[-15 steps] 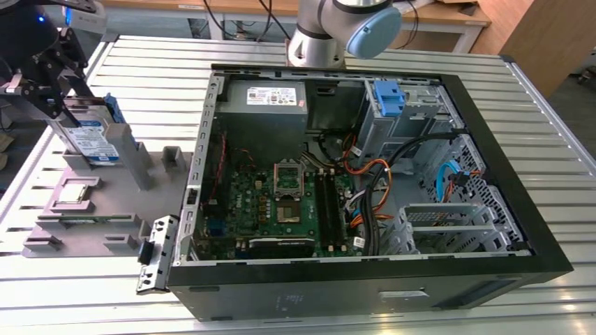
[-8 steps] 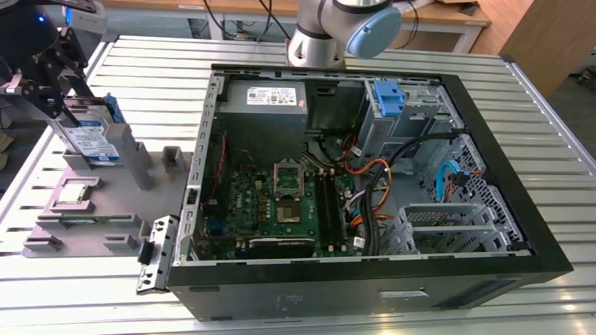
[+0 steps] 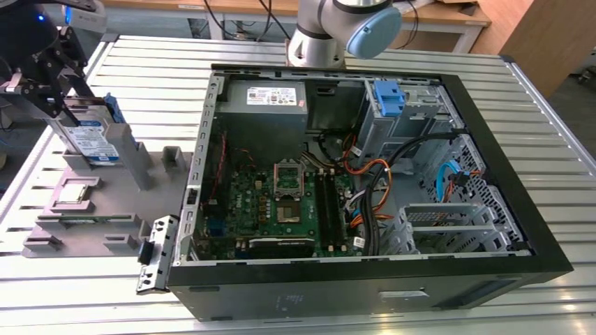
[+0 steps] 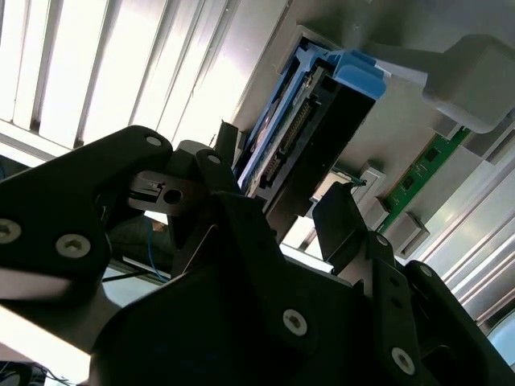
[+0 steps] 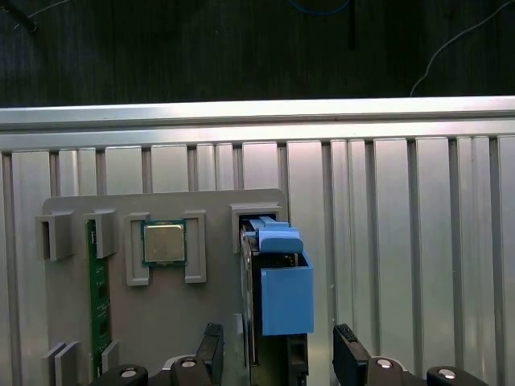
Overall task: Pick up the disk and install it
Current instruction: 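Pick up the disk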
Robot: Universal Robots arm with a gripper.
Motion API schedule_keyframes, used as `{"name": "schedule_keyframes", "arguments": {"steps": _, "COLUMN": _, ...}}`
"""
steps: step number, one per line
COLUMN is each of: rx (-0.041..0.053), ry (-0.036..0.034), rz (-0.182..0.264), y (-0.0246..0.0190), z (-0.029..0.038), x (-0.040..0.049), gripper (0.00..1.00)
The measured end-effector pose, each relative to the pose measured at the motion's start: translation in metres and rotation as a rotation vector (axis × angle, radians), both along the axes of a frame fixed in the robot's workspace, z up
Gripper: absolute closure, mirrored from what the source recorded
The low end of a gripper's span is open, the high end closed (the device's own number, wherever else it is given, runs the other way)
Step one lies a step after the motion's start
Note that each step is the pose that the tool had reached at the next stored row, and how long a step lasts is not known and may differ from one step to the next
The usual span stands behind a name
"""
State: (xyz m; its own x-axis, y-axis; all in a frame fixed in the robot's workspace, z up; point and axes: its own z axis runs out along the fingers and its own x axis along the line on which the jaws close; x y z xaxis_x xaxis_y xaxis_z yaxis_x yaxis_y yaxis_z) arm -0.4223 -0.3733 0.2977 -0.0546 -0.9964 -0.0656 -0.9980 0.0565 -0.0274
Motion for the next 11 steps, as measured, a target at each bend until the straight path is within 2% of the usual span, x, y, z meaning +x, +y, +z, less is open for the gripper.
{"name": "schedule_keyframes", "arguments": {"steps": 11, "rx": 0.0000, "ry": 0.0000, "rz": 0.000, "y": -0.0005, "z": 0.0000, "x": 0.0000, "gripper": 0.35}}
